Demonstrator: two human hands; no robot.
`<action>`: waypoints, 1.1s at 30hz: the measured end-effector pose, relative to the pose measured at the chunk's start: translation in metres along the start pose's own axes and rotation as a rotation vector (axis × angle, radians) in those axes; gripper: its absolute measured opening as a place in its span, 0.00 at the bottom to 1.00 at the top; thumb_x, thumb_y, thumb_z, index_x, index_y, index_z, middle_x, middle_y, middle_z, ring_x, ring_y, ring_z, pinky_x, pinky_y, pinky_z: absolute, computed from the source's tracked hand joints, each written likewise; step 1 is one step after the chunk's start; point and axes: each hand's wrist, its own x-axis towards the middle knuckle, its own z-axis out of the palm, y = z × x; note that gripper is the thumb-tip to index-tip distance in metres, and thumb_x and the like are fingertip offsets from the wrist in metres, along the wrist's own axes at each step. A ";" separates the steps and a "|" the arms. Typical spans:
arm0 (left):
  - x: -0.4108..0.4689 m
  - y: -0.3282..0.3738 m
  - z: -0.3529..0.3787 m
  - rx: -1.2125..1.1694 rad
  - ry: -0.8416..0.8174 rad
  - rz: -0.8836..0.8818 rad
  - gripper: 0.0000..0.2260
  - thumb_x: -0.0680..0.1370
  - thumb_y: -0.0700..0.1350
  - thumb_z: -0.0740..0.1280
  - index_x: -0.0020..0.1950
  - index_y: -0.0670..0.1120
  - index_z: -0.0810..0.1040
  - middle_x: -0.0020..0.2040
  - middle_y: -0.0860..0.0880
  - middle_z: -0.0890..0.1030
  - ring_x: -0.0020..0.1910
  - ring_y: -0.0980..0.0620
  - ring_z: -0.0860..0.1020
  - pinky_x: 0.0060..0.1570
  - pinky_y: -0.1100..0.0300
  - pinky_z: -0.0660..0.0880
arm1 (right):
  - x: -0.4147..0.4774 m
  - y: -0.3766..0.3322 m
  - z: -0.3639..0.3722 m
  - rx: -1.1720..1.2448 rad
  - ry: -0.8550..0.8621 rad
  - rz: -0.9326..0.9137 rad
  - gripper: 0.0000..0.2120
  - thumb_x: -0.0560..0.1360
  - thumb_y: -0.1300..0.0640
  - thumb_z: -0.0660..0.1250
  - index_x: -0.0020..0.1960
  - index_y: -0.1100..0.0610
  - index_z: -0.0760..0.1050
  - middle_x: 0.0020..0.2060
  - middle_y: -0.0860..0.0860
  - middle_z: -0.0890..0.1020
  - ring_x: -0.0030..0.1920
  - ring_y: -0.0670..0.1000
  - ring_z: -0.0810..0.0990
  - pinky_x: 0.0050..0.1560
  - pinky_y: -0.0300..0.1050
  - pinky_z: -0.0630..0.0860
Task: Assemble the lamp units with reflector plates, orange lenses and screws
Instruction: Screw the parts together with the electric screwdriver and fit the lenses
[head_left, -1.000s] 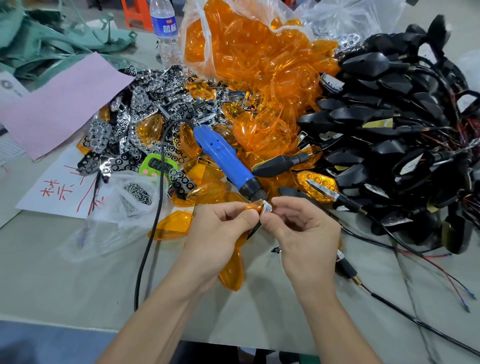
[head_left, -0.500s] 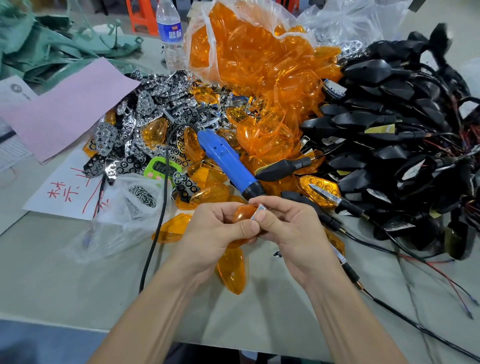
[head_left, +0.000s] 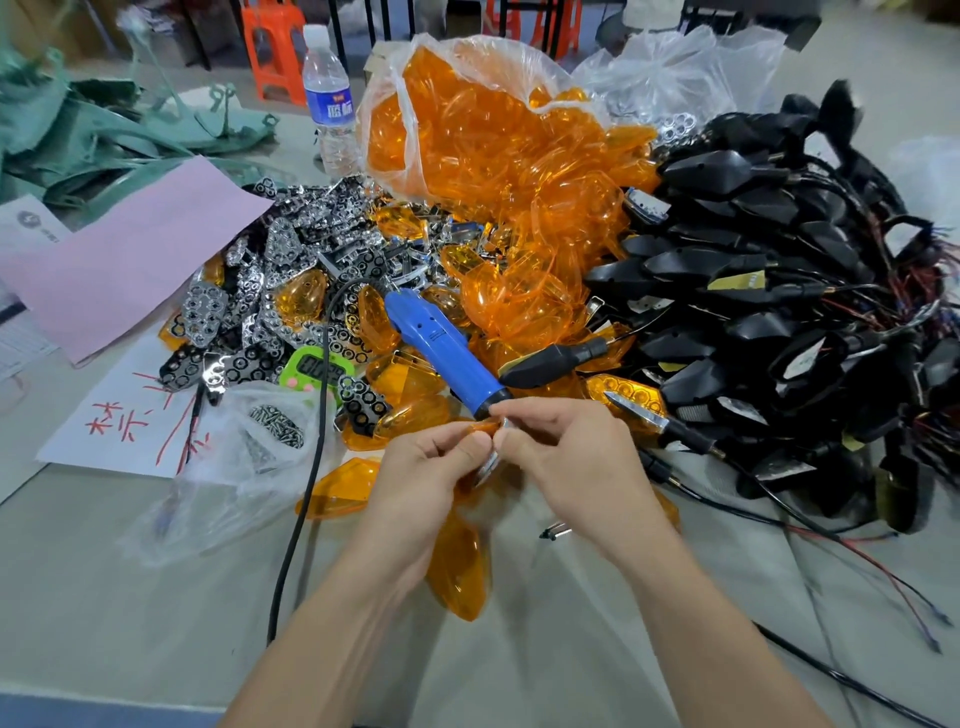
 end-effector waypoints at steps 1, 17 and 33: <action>0.003 0.001 0.001 0.061 0.028 0.035 0.10 0.82 0.43 0.69 0.52 0.54 0.89 0.47 0.50 0.88 0.49 0.51 0.86 0.50 0.55 0.83 | -0.001 -0.005 0.001 -0.099 0.048 -0.032 0.13 0.77 0.49 0.73 0.61 0.43 0.83 0.46 0.38 0.85 0.46 0.38 0.83 0.47 0.37 0.82; 0.003 0.012 0.009 0.252 0.062 0.339 0.14 0.81 0.39 0.70 0.55 0.58 0.87 0.48 0.57 0.87 0.50 0.56 0.85 0.53 0.57 0.81 | -0.004 -0.014 0.003 0.301 0.384 0.031 0.13 0.69 0.63 0.80 0.50 0.50 0.87 0.38 0.42 0.87 0.40 0.40 0.86 0.43 0.41 0.85; -0.007 0.029 -0.019 -0.074 -0.358 0.250 0.13 0.69 0.45 0.79 0.53 0.46 0.88 0.48 0.43 0.88 0.49 0.46 0.86 0.49 0.56 0.81 | -0.005 -0.017 -0.027 0.653 -0.428 -0.111 0.20 0.68 0.52 0.79 0.58 0.58 0.85 0.52 0.60 0.87 0.54 0.61 0.86 0.52 0.49 0.84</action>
